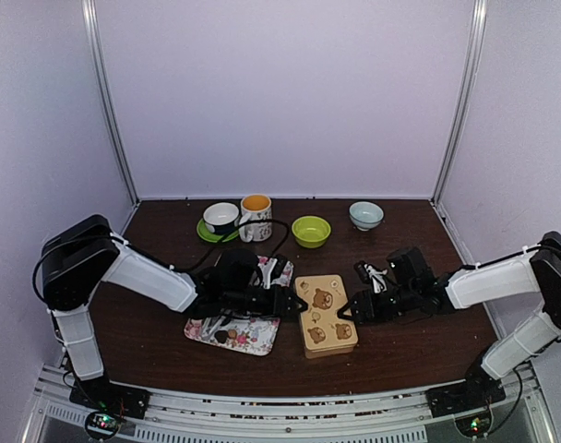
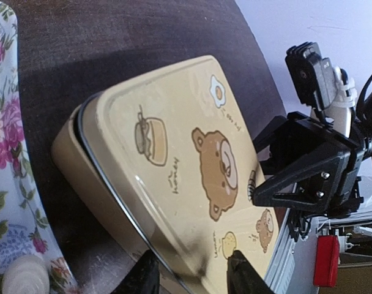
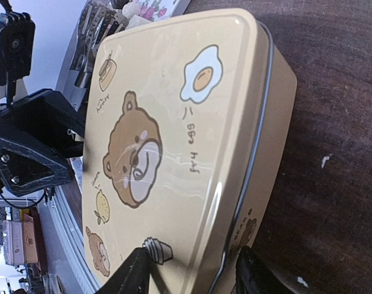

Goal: Pack the chocolate

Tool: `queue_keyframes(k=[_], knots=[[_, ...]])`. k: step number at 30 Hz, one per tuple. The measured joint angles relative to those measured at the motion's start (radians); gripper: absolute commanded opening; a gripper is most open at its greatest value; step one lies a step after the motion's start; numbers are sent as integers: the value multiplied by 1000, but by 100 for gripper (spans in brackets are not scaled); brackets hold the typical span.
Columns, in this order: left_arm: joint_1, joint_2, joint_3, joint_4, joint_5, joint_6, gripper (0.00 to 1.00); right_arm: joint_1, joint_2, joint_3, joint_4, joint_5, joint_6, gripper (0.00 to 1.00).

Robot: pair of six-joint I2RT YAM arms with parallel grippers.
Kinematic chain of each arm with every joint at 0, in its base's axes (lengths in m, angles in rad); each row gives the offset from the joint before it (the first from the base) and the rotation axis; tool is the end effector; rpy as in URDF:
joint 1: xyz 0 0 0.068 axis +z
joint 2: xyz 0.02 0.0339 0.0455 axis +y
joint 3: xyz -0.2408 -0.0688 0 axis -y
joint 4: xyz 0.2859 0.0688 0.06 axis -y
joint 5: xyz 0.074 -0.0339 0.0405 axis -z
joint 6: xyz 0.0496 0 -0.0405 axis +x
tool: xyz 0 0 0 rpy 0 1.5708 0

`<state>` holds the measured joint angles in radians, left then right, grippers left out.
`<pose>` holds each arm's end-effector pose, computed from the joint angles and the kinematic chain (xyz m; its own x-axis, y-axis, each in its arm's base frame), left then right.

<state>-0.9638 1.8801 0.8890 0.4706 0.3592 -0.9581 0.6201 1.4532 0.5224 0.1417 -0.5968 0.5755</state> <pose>0.2165 -0.3423 0.0767 -0.9345 0.0030 -0.3559 0.3102 0.4972 -0.8103 0.2211 0.1922 0.0775 -0.9215 -0.1049 -0.3739 -0.3592 0.5962 0.7180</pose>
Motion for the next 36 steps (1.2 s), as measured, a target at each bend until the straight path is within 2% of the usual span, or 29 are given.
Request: queue_keyframes(k=[5,6,8,11,19,26,30,36], knots=[[3,29,29,-60,-27,11,38,-17,60,23,48,-36,-7,62],[7,37,35,-64,-30,11,38,-19,68,27,53,-36,-12,69],[13,39,42,-72,-28,10,38,-24,79,35,57,-32,-24,90],[19,44,55,-79,-28,11,38,-37,101,60,41,-11,-49,100],[33,57,78,-92,-27,18,37,-119,156,167,37,21,-125,100],[35,59,92,-114,-27,30,37,-150,301,251,198,-43,-111,94],[37,60,105,-134,-27,41,37,-150,399,306,307,-93,-70,78],[40,64,119,-150,-22,50,37,-150,477,287,503,-189,35,67]])
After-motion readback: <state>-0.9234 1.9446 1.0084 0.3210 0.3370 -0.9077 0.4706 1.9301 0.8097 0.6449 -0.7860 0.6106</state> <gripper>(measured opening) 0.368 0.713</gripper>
